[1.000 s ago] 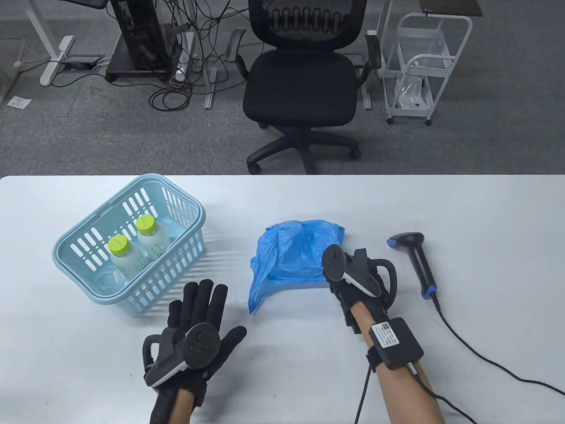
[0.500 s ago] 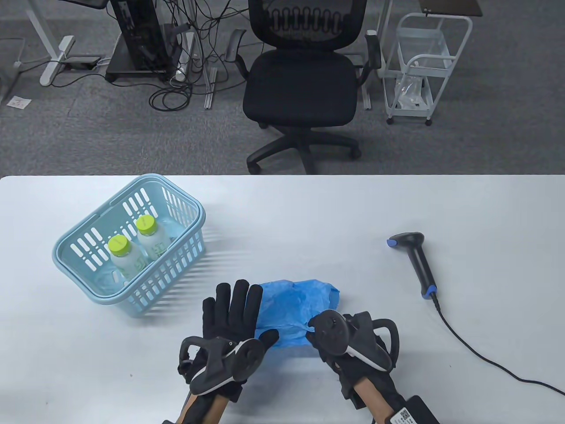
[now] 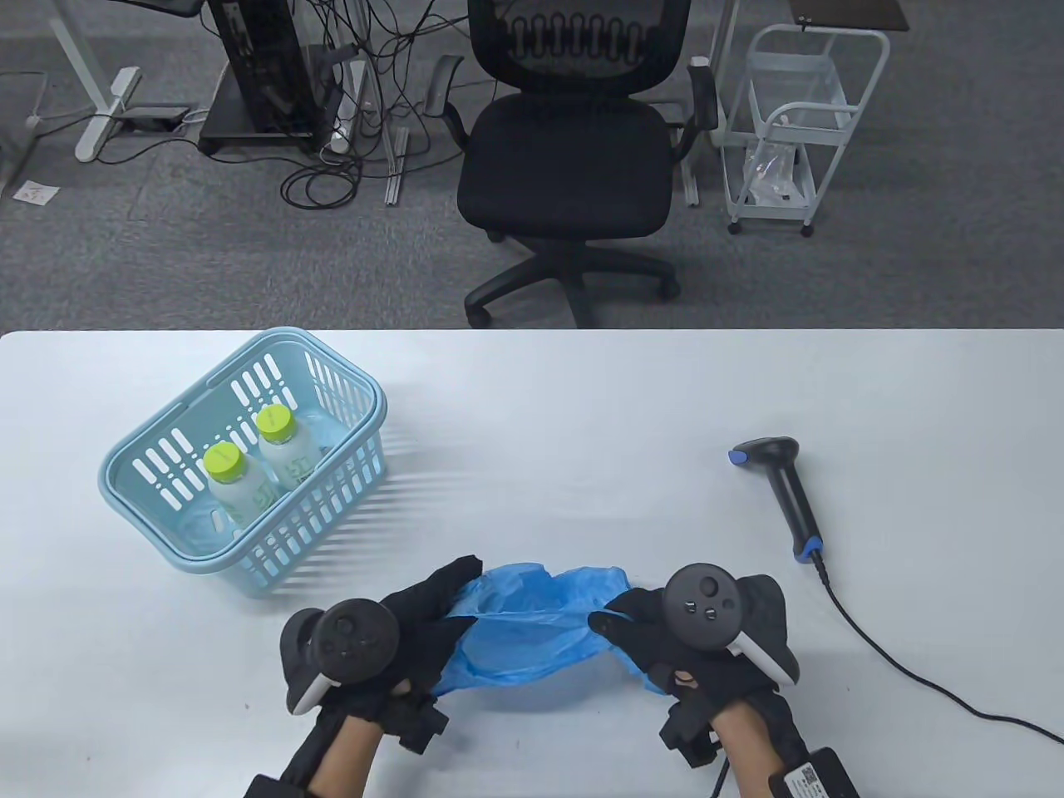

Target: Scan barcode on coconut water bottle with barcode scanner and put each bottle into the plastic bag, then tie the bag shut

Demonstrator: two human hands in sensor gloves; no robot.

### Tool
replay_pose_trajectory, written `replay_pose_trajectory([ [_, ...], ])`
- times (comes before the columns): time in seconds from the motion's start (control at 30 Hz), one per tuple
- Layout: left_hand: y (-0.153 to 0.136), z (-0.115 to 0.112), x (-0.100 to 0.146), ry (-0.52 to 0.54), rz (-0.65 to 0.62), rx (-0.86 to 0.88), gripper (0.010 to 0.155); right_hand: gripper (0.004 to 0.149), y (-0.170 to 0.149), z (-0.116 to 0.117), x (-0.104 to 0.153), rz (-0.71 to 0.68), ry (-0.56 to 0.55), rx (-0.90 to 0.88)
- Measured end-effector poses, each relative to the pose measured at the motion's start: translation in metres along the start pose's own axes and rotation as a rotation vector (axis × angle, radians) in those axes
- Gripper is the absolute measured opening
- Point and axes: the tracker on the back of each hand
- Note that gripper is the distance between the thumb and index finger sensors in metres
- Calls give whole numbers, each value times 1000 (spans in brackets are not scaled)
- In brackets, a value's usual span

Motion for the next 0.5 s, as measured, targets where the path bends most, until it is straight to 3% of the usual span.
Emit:
replay_pose_trajectory([
  [0.1,2,-2,-2,-99,-30,220,51,45,4,-4,3,17,-152,190],
  [0.17,3,-1,-3,-94,-25,238,51,62,15,-5,9,-15,-305,336],
  [0.23,3,0,-4,-75,-6,241,50,66,31,-8,18,-240,-422,401],
  [0.27,2,1,-5,-69,-2,237,50,57,40,-8,23,-403,-438,377],
  [0.3,1,1,-5,-63,10,229,50,50,49,-6,27,-543,-409,340],
  [0.37,2,0,-5,-63,-1,222,50,37,65,1,31,-658,-314,287],
  [0.5,13,-5,-5,-105,-75,215,51,40,76,21,22,-531,-147,417],
])
Point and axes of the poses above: the tracker on the back of each hand, its own y axis roughly to the thumb side, its own x axis roughly from the fingertips to the wrist, z = x × y, and after that the axes turned 1 degree about x, right-handed
